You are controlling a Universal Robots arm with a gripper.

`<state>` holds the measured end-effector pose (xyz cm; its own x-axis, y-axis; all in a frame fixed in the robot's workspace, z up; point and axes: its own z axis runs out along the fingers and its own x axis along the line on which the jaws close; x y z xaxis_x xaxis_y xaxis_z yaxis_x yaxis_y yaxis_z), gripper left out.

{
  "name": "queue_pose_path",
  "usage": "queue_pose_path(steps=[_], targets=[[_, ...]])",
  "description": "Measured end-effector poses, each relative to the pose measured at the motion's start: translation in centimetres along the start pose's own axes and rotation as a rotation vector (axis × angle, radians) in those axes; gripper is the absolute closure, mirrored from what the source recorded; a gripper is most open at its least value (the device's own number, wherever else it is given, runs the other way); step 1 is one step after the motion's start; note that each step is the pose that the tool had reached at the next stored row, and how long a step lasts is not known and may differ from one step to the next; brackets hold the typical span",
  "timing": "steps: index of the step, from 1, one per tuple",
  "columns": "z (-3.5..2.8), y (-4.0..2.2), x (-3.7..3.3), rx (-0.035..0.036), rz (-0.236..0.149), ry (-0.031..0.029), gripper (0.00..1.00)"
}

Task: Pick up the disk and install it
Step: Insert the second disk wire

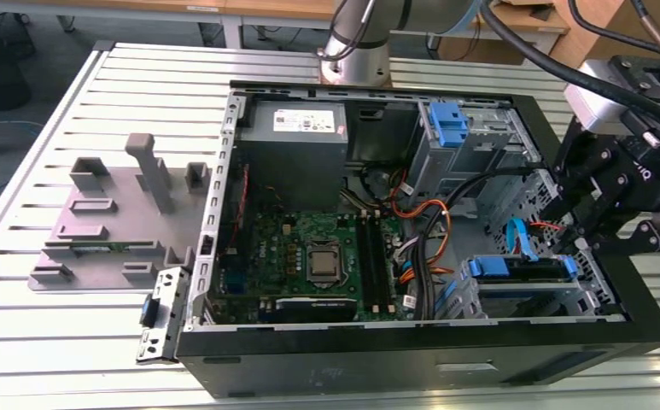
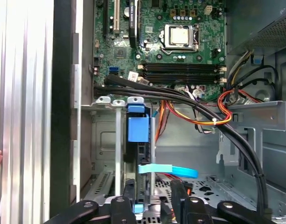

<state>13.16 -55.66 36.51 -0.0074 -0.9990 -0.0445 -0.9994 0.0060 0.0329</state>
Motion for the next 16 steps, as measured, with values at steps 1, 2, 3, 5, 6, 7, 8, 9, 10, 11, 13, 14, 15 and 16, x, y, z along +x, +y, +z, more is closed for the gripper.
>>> queue_pose_path(steps=[1, 2, 3, 5, 6, 7, 8, 9, 10, 11, 13, 14, 15, 16], targets=[[0.01, 0.0, -0.2, 0.0, 0.0, 0.0, 0.56], [0.03, -0.05, -0.31, 0.0, 0.0, -0.0001, 0.56], [0.07, -0.22, -0.36, -0.0001, 0.0, -0.0002, 0.56], [0.13, -0.93, -0.43, -0.0001, 0.0, 0.0002, 0.56], [0.17, -1.36, -0.46, -0.0003, 0.0, 0.0001, 0.56], [0.23, -1.75, -0.48, -0.0005, 0.0, 0.0, 0.56], [0.31, -2.08, -0.52, -0.0007, 0.0, -0.0001, 0.56], [0.45, -2.3, -0.56, -0.0008, 0.0, -0.0004, 0.56], [0.62, -2.47, -0.6, -0.0009, 0.0, -0.0001, 0.56], [0.79, -2.62, -0.64, -0.001, 0.0, -0.0001, 0.56], [1.08, -2.89, -0.69, -0.001, 0.0, 0.0, 0.56], [1.22, -3.02, -0.7, -0.001, 0.0, 0.0002, 0.56], [1.37, -3.12, -0.71, -0.0011, 0.0, 0.0002, 0.56], [1.51, -3.16, -0.71, -0.0011, 0.0, 0.0002, 0.56]])
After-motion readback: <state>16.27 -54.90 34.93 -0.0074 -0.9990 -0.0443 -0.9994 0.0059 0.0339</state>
